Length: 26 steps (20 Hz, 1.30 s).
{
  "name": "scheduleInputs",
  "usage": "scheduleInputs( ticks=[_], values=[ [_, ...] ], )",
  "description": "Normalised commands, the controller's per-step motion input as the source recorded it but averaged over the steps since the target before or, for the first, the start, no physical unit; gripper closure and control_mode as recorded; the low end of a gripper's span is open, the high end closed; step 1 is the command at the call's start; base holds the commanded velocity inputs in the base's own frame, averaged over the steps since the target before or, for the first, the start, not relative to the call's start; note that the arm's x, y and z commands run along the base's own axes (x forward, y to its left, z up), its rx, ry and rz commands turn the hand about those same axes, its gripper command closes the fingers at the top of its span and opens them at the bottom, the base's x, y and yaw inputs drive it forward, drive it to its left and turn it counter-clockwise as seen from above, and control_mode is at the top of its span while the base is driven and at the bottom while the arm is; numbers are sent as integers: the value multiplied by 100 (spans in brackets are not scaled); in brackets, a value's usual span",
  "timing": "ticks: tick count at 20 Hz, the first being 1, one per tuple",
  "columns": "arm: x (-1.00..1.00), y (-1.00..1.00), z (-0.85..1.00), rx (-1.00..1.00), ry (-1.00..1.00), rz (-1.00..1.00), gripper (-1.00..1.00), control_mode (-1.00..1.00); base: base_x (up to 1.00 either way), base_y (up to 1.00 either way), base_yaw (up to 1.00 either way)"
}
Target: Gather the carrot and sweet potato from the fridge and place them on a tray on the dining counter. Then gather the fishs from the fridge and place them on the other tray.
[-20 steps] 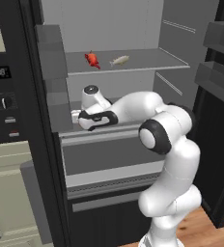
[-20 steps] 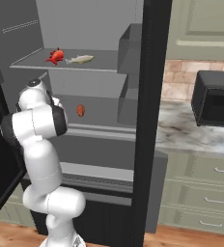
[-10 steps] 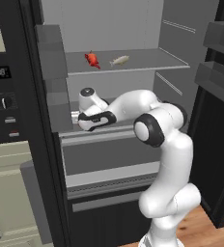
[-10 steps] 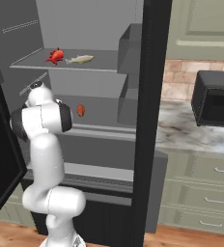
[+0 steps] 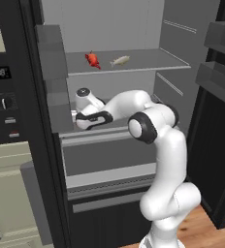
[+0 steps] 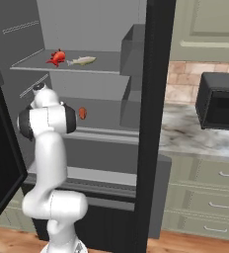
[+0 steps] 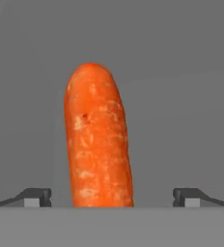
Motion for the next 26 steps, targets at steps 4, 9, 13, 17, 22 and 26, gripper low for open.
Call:
scheduleInputs(
  ticks=[4, 9, 13, 17, 22, 26],
  values=[
    [26, 8, -27, -4, 3, -2, -100, -100, 0, 0, 0],
    [21, 2, -29, -4, 3, 0, -100, -100, 0, 0, 0],
    [0, -10, -46, 0, 0, 0, 100, -100, 0, 0, 0],
    [-8, -26, -58, 1, -6, 0, 100, -100, 0, 0, 0],
    [-4, -21, -45, 3, -7, 0, 100, -100, 0, 0, 0],
    [0, -28, -38, 10, -7, 0, 100, -100, 0, 0, 0]
  ],
)
